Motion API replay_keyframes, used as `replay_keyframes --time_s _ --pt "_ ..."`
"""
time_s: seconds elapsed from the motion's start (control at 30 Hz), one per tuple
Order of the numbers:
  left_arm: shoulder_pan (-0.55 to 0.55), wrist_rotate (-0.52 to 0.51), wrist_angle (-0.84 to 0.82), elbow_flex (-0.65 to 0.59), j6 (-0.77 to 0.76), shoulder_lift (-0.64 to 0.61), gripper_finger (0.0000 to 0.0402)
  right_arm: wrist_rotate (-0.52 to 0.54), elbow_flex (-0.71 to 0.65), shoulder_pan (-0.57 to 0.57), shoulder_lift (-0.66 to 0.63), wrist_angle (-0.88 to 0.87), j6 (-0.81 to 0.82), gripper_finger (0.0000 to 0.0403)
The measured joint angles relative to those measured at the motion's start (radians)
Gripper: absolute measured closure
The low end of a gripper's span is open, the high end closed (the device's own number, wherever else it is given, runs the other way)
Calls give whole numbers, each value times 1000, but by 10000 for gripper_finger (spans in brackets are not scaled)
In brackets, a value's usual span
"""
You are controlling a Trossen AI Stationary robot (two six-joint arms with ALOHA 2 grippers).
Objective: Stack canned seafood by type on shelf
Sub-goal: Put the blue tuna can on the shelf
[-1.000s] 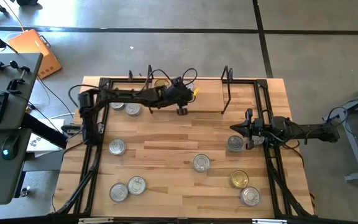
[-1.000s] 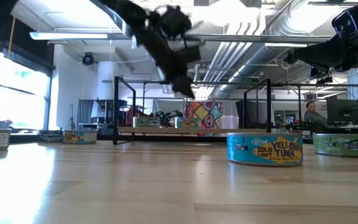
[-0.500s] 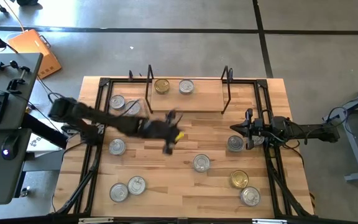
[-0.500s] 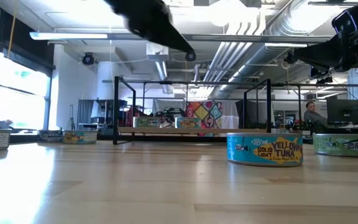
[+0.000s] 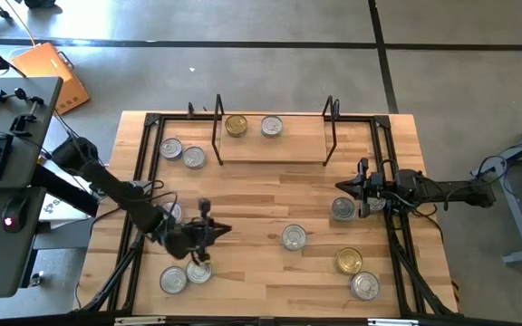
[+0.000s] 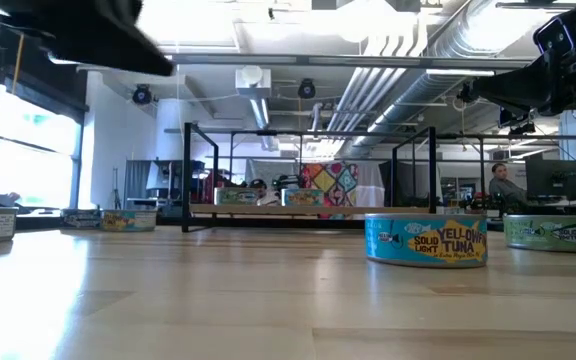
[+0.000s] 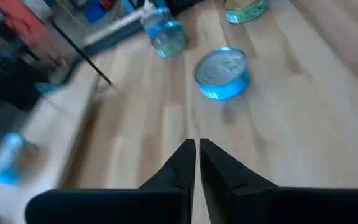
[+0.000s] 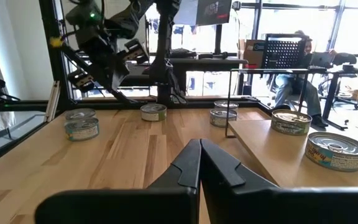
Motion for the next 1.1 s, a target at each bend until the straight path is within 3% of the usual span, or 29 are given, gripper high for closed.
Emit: replay_keyframes --time_s 0.17,0.3,0.4,0.53,0.63,0.8,1.1 --pt "-97 -30 -215 0 -332 -34 393 0 0 0 1 0 0 403" --pt "-158 -185 -414 0 -622 -35 397 0 0 0 1 0 0 403" --pt "-166 -242 -604 0 -886 -35 401 0 0 0 1 0 0 403" --pt "-105 -216 -884 0 -1272 -35 401 0 0 0 1 0 0 403" --pt "-3 -123 -1077 0 -1434 -35 401 0 0 0 1 0 0 403" --pt "236 32 -1234 0 -1413 -35 401 0 0 0 1 0 0 403" --pt "661 101 -1201 0 -991 -34 400 0 0 0 1 0 0 403"
